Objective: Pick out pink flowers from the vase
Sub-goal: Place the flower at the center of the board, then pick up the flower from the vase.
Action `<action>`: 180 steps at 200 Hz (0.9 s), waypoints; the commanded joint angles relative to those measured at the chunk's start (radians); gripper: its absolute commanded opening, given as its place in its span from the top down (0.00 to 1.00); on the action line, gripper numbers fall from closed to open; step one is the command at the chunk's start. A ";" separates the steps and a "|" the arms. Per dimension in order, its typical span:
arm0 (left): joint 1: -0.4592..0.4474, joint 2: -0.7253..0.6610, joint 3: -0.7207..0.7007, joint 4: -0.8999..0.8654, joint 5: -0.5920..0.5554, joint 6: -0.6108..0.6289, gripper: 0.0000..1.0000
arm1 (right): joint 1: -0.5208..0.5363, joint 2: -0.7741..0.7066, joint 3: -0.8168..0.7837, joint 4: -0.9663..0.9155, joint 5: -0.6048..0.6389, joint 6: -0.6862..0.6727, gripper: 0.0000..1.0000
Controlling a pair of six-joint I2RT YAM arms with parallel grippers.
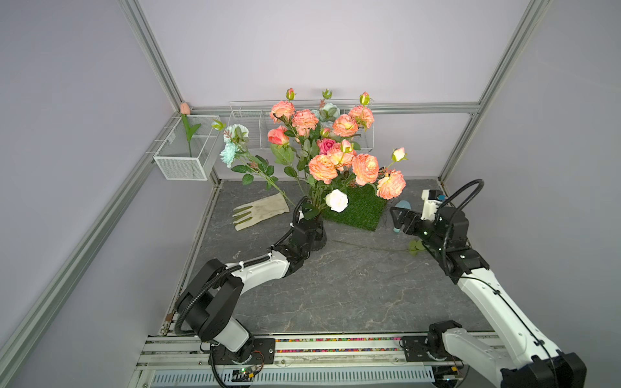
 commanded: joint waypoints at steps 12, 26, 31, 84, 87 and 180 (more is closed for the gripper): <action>-0.020 0.039 -0.016 -0.135 0.084 -0.068 1.00 | 0.110 0.039 0.138 0.098 -0.134 -0.033 0.11; -0.021 0.038 -0.014 -0.140 0.084 -0.069 1.00 | 0.141 0.052 0.193 0.088 -0.143 -0.064 0.10; -0.021 0.038 -0.013 -0.141 0.082 -0.070 1.00 | 0.147 0.052 0.209 0.089 -0.148 -0.074 0.10; -0.022 0.036 -0.012 -0.137 0.076 -0.074 1.00 | 0.170 0.051 0.313 0.109 -0.096 -0.122 0.01; -0.023 0.036 -0.013 -0.138 0.076 -0.073 1.00 | 0.170 0.054 0.318 0.114 -0.095 -0.124 0.01; -0.026 0.026 -0.017 -0.143 0.084 -0.078 1.00 | 0.170 0.196 0.376 0.257 -0.099 -0.007 0.03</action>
